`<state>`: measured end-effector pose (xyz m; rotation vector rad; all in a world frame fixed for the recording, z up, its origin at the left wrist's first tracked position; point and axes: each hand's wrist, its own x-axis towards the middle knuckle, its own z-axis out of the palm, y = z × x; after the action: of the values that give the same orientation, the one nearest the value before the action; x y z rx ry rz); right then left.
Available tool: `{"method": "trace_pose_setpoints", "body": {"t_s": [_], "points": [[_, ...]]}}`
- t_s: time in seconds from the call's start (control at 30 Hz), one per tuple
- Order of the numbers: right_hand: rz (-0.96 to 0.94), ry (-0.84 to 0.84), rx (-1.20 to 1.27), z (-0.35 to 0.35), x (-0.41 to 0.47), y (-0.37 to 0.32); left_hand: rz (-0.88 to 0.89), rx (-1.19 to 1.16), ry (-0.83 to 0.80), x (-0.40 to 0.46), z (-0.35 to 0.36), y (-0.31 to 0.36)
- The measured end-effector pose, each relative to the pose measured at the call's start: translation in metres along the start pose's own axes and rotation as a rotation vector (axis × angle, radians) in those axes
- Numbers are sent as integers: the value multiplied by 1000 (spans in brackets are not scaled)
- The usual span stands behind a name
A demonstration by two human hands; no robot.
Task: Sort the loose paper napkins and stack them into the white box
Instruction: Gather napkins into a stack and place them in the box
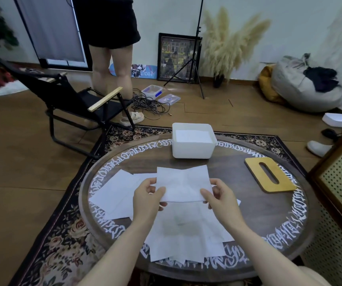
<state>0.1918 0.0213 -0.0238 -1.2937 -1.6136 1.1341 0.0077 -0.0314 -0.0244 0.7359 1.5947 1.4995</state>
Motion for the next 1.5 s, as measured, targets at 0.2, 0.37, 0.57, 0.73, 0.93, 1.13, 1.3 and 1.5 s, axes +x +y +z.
{"method": "trace_pose_setpoints", "body": {"t_s": [0.2,0.37,0.57,0.73,0.93,1.13,1.3,1.5], "points": [[-8,58,64,-14,23,-16,26,33,-2,19,17,22],[49,65,59,-25,55,-20,32,75,-17,40,34,34],[64,66,21,-36,85,-24,85,154,-35,71,56,46],[72,89,-84,-40,118,-18,70,224,-37,105,72,50],[59,156,-168,-42,179,-18,92,329,-25,162,92,58],[97,251,-243,-37,227,-12,136,461,39,212,109,63],[117,248,-336,-32,247,-2,114,574,9,232,114,57],[130,216,-438,-24,255,3,115,729,39,241,113,53]]}}
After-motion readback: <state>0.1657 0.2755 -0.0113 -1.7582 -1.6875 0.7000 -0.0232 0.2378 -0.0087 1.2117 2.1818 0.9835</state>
